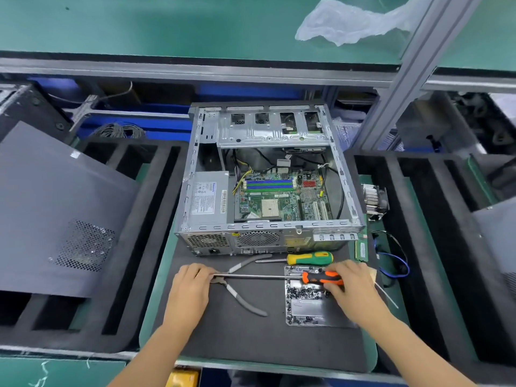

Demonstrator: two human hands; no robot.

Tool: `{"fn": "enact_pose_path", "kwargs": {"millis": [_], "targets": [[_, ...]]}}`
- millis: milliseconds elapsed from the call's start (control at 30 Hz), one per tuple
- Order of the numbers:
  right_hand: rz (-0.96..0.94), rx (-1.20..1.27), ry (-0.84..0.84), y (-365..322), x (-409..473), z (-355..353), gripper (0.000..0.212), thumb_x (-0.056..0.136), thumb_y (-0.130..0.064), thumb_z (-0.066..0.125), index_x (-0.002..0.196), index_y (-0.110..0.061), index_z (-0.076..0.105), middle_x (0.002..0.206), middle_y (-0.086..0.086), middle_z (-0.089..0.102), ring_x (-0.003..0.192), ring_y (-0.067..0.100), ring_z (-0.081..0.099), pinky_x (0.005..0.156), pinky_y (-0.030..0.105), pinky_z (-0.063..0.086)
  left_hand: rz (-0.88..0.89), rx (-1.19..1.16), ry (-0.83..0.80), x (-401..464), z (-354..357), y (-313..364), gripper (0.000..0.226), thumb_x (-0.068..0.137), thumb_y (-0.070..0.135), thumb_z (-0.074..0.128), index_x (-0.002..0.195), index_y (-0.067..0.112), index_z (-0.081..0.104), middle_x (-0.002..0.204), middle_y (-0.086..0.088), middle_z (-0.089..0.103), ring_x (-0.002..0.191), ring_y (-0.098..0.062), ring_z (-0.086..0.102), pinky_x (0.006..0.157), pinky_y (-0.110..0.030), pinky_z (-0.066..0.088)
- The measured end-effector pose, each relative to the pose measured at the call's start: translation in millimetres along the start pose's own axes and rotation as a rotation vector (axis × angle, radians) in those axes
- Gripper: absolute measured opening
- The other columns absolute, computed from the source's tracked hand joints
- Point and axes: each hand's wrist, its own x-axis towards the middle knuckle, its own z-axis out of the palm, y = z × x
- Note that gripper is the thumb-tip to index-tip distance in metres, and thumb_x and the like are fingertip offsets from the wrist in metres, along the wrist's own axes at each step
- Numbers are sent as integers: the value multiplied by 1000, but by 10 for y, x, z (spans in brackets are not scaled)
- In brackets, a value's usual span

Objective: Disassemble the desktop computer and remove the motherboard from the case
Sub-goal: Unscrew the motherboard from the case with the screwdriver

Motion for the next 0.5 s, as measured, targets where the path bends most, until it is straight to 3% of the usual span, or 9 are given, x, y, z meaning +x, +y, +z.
{"fn": "enact_pose_path", "kwargs": {"millis": [167, 233, 300, 400, 500], "targets": [[-13, 10, 144, -34, -45, 94, 27, 78, -17, 81, 102, -15, 71, 100, 0, 59, 95, 24, 52, 87, 34, 43, 43, 14, 32, 13, 58, -97, 54, 104, 37, 28, 92, 10, 73, 87, -2, 64, 78, -26, 55, 74, -36, 46], [-26, -26, 178, -58, -49, 114, 28, 76, -17, 82, 100, -16, 69, 100, 0, 59, 92, 26, 54, 83, 37, 45, 62, 8, 11, 16, 72, -134, 50, 103, 35, 30, 94, 10, 72, 91, -1, 63, 82, -25, 54, 77, -34, 45], [-39, -52, 200, -65, -65, 144, 33, 73, -19, 84, 102, -17, 68, 104, 0, 58, 92, 25, 52, 81, 37, 43, 52, -16, -23, 4, 63, -148, 41, 100, 33, 37, 99, 11, 71, 98, 0, 62, 90, -24, 54, 82, -34, 45], [-54, -44, 260, -65, -103, 149, 35, 74, -28, 82, 105, -22, 66, 112, -3, 53, 100, 20, 45, 85, 30, 29, 22, -40, -32, 27, 14, -104, 40, 98, 37, 40, 104, 11, 70, 106, -2, 60, 99, -24, 52, 90, -36, 43], [-148, -1, 359, -104, -102, 76, 25, 85, -38, 66, 103, -21, 63, 111, -3, 49, 98, 19, 43, 85, 27, 23, 147, -141, 52, 159, -76, 101, 40, 101, 36, 39, 102, 9, 69, 100, -3, 60, 95, -22, 53, 83, -37, 45]]}}
